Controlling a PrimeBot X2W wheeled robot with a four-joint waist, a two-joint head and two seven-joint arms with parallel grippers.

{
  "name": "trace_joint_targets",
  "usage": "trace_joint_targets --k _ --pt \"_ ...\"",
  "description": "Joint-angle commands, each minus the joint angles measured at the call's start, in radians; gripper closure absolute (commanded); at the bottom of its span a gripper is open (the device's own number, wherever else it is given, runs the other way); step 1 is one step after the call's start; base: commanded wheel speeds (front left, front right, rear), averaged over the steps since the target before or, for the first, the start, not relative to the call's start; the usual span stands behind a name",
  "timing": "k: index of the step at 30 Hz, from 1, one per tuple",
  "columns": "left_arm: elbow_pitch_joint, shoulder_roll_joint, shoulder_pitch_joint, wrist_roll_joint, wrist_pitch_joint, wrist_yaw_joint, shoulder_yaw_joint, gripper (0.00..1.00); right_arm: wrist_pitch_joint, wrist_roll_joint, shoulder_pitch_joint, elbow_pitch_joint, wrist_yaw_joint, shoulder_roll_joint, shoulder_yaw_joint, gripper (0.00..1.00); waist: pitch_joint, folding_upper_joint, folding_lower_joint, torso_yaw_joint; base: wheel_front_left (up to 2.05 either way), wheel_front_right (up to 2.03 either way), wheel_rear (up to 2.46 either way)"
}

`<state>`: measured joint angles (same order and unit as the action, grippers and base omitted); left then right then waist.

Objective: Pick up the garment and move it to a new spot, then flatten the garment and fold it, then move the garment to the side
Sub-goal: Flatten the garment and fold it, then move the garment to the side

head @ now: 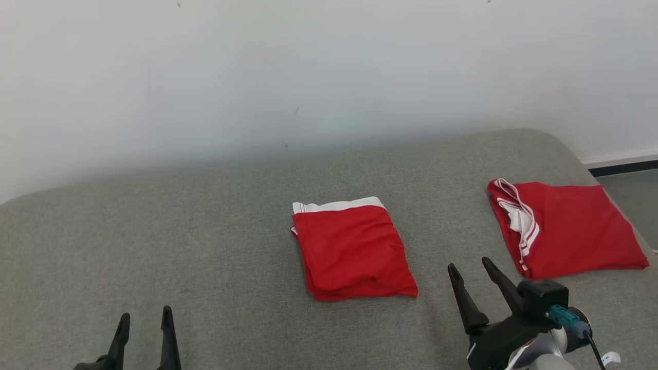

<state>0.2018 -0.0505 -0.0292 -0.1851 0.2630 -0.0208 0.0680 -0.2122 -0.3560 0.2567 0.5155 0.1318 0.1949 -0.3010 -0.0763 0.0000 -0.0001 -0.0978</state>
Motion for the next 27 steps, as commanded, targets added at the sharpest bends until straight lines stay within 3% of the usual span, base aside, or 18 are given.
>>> trace_joint_targets --k 1,27 --pt "0.006 -0.001 -0.011 0.008 0.001 -0.004 0.004 0.00 -0.007 0.000 -0.017 0.003 -0.003 0.003 -0.001 0.00 -0.011 0.0000 0.0001 -0.009 0.00 0.00 0.00" --pt "0.007 0.000 -0.102 0.021 0.001 -0.011 0.023 0.00 -0.011 0.009 -0.057 0.010 -0.003 -0.025 0.014 0.00 -0.038 0.0000 0.0001 0.033 0.00 0.00 0.00"
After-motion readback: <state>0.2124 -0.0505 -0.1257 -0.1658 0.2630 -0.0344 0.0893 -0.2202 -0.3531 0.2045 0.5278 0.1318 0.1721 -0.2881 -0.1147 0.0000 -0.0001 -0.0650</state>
